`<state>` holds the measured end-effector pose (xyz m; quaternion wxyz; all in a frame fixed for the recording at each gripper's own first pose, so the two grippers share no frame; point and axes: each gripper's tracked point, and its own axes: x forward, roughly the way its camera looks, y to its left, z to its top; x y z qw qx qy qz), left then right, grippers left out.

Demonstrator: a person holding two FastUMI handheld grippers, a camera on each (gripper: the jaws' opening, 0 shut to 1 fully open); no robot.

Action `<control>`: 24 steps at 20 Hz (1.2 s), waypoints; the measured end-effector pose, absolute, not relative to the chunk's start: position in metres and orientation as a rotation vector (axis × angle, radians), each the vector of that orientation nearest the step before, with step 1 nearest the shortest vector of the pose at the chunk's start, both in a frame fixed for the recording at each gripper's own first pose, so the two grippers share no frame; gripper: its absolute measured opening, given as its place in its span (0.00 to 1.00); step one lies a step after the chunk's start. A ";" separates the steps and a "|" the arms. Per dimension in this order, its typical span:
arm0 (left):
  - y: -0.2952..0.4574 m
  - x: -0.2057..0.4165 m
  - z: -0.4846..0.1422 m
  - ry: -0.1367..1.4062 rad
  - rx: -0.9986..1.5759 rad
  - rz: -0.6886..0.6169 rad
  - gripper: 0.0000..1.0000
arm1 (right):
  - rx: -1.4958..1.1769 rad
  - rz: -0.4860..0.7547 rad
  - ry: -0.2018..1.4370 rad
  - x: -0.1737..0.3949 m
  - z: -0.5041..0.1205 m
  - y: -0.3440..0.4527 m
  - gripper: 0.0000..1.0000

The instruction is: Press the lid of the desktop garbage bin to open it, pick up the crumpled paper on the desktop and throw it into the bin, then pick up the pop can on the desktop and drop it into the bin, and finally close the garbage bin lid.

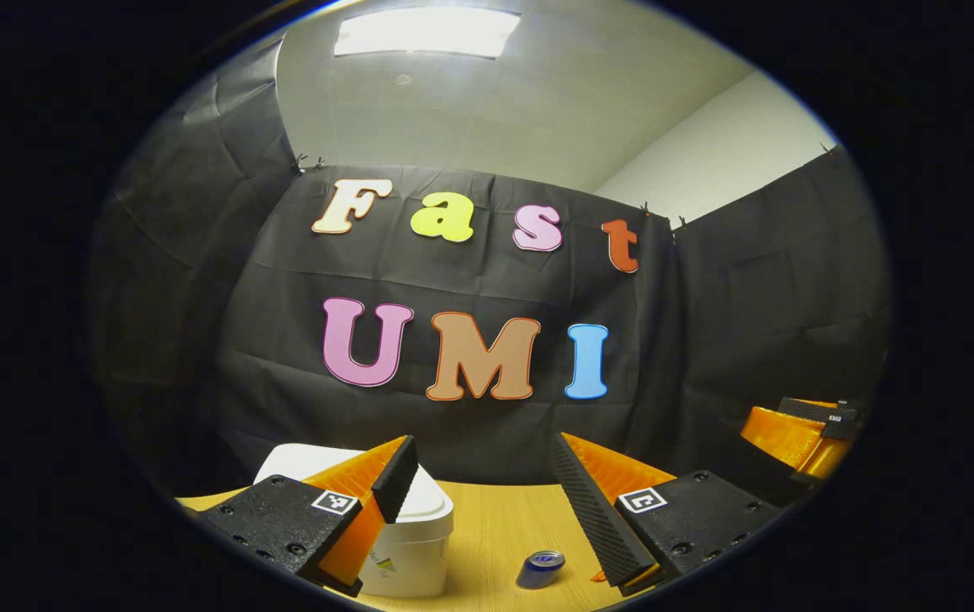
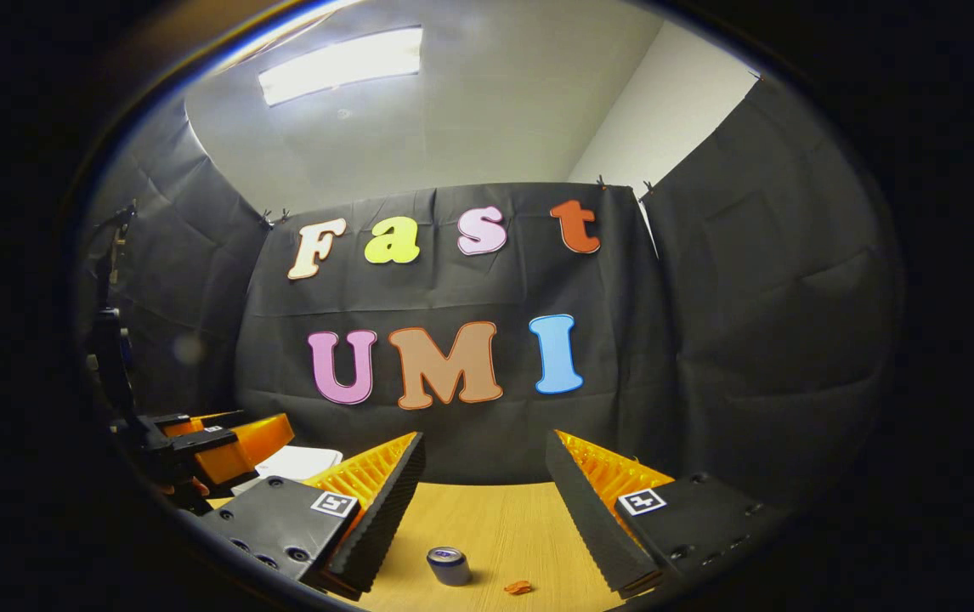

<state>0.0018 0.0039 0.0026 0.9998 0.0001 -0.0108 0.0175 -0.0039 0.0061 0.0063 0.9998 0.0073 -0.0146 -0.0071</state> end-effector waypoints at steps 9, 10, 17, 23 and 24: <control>0.019 0.001 0.001 -0.022 0.041 0.073 0.93 | 0.020 -0.010 -0.032 -0.008 0.008 0.008 0.95; 0.025 0.003 0.002 -0.028 0.054 0.089 0.76 | 0.020 -0.010 -0.032 -0.009 0.007 0.008 0.95; 0.066 0.016 -0.009 -0.023 0.188 0.182 0.14 | 0.021 0.001 -0.027 -0.009 0.007 0.013 0.95; 0.104 0.025 -0.069 0.146 0.143 0.264 0.00 | -0.008 0.002 -0.016 -0.009 0.006 0.017 0.95; 0.110 0.025 -0.081 0.184 0.121 0.282 0.00 | -0.012 0.002 -0.012 -0.010 0.004 0.017 0.95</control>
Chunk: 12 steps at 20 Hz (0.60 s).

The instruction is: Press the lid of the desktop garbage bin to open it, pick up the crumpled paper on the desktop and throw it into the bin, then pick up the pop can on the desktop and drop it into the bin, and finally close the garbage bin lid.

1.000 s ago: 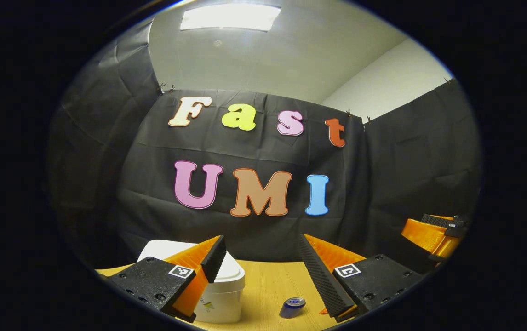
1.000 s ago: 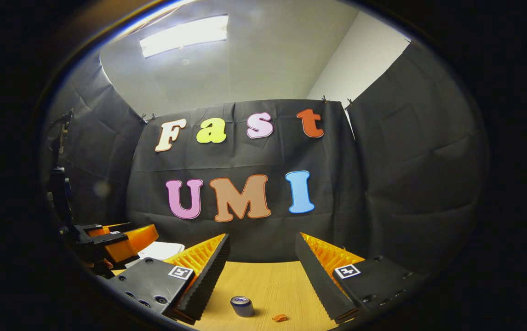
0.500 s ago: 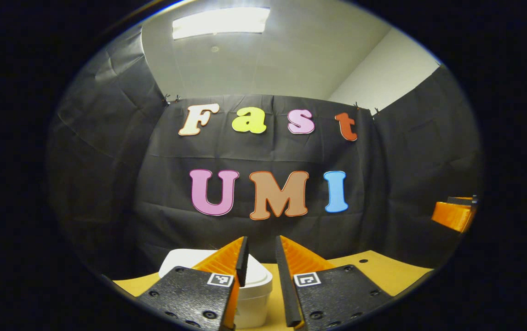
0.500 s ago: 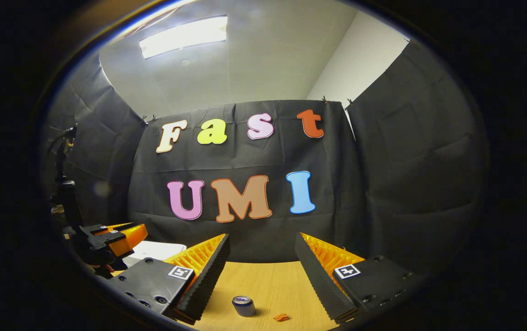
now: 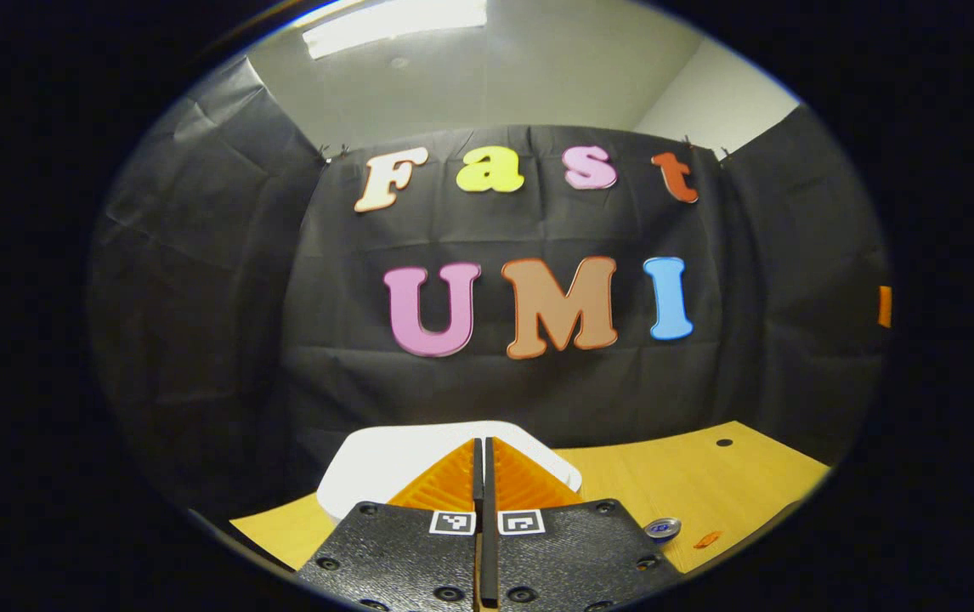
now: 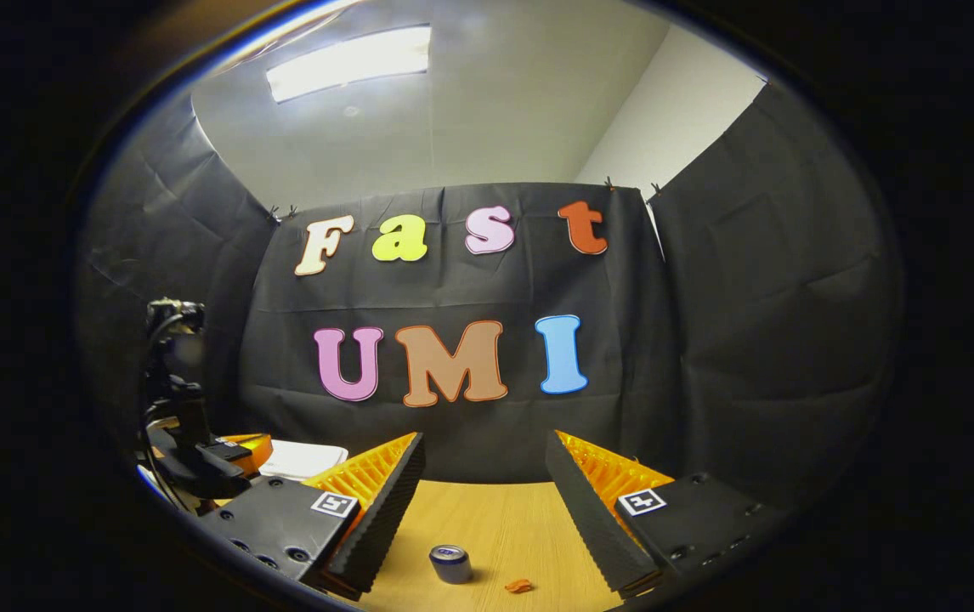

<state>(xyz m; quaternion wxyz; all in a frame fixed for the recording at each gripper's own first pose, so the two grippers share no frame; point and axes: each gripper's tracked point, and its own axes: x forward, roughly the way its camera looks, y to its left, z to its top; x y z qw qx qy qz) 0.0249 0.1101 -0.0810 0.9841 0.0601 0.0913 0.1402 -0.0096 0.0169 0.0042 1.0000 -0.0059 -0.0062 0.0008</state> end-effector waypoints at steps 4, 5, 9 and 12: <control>0.128 0.022 -0.093 0.214 0.099 0.332 0.00 | -0.025 -0.005 -0.012 -0.008 0.004 0.015 0.95; 0.129 0.022 -0.100 0.219 0.093 0.333 0.00 | -0.022 -0.005 -0.007 -0.006 0.002 0.016 0.95; 0.129 0.022 -0.098 0.194 0.106 0.338 0.00 | -0.028 0.000 0.024 0.000 -0.010 0.019 0.95; 0.128 0.021 -0.104 0.220 0.155 0.334 0.00 | -0.030 0.020 0.041 0.004 -0.017 0.027 0.95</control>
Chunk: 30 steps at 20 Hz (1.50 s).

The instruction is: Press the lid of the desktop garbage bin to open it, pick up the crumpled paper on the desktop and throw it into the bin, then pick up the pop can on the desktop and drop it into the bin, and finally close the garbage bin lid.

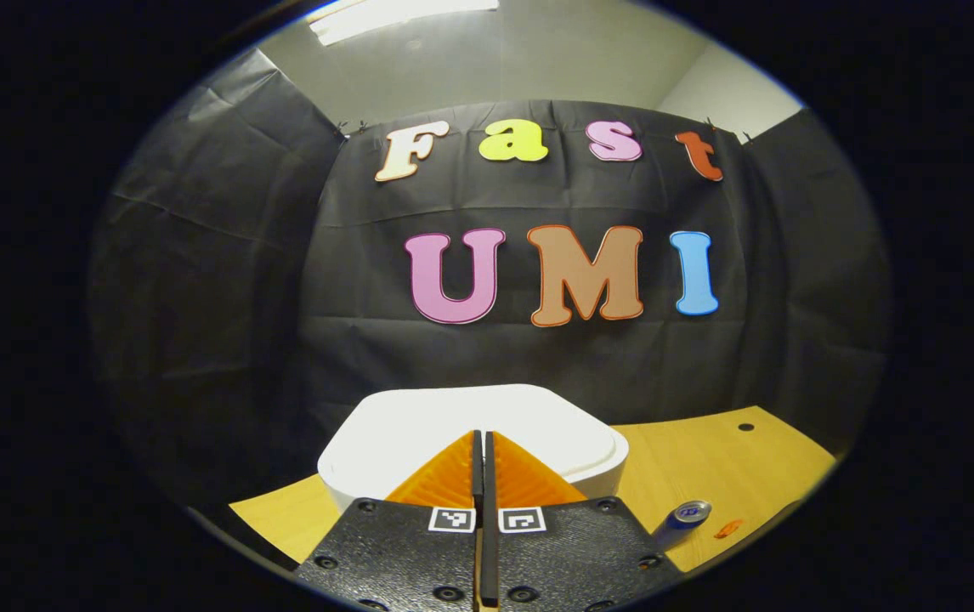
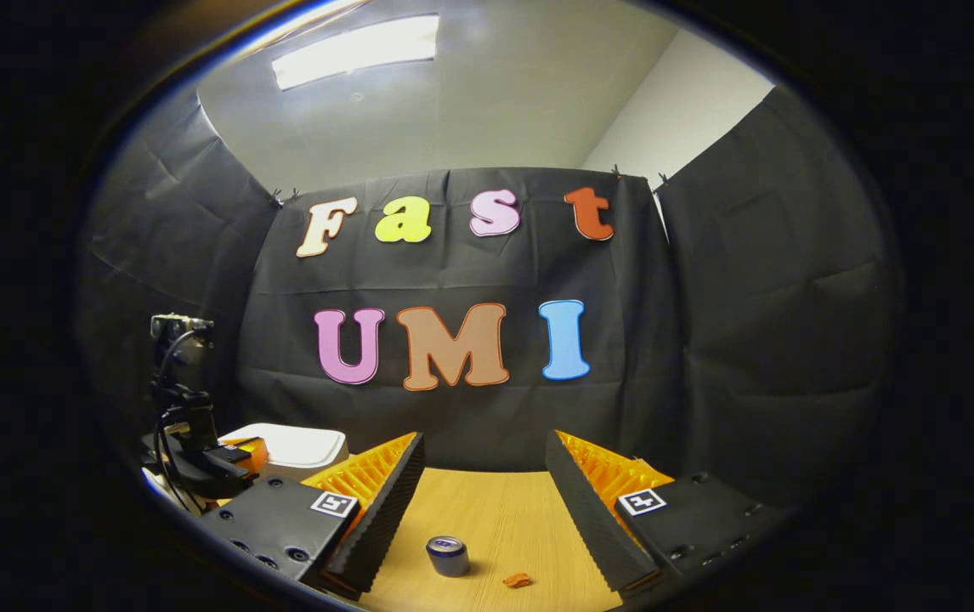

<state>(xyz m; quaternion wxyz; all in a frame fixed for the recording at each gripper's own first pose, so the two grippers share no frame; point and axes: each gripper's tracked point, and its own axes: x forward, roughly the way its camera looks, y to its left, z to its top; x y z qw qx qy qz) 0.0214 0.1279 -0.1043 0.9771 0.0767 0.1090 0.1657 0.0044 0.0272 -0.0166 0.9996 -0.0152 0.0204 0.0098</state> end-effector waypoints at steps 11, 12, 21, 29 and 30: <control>0.127 0.026 -0.080 0.171 0.206 0.299 0.00 | -0.160 -0.007 0.143 0.004 -0.079 0.017 0.95; 0.127 0.029 -0.074 0.167 0.186 0.302 0.00 | -0.166 -0.017 0.155 0.003 -0.087 0.013 0.95; 0.093 0.025 0.004 -0.007 0.092 0.215 0.00 | -0.127 -0.059 0.329 0.011 -0.164 -0.020 0.96; 0.040 -0.005 -0.009 -0.003 0.046 0.118 0.03 | -0.024 -0.024 0.581 0.045 -0.268 -0.028 0.97; 0.037 -0.007 -0.010 -0.001 0.047 0.113 0.11 | -0.009 -0.022 0.618 0.049 -0.282 -0.030 0.97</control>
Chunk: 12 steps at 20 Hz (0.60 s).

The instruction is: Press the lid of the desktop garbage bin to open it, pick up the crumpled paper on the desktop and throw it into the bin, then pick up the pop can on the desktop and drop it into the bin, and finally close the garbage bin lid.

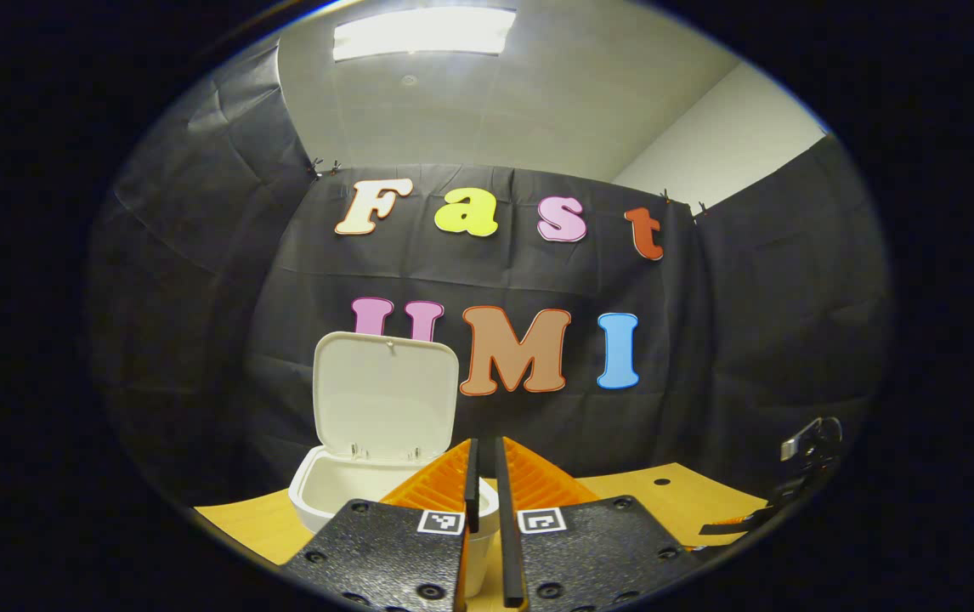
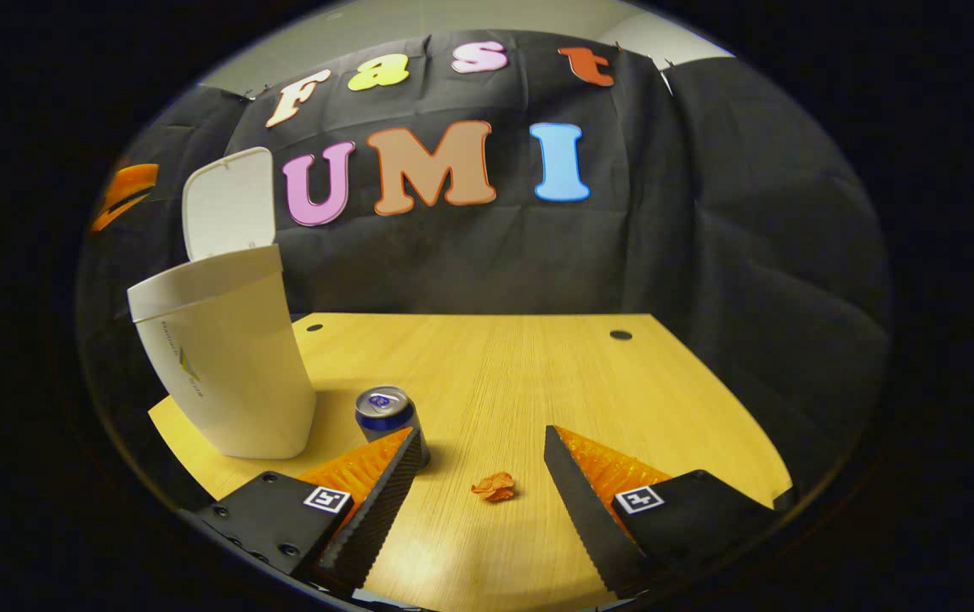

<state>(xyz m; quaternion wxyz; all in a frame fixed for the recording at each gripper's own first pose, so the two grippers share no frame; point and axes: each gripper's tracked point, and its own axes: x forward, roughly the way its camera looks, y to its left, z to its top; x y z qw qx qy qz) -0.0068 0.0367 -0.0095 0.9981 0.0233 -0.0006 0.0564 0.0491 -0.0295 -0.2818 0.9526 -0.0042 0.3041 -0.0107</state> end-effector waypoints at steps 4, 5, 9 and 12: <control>0.022 -0.008 -0.021 0.024 0.041 0.081 0.60 | -0.013 0.002 0.775 0.060 -0.333 -0.029 0.96; 0.022 -0.010 -0.022 0.027 0.039 0.081 0.75 | -0.026 0.003 0.800 0.062 -0.342 -0.029 0.96; 0.025 -0.010 -0.019 0.015 0.033 0.097 0.92 | -0.061 0.025 0.871 0.065 -0.363 -0.029 0.96; 0.032 -0.008 -0.023 0.024 0.042 0.121 0.90 | -0.083 0.029 0.924 0.067 -0.378 -0.029 0.96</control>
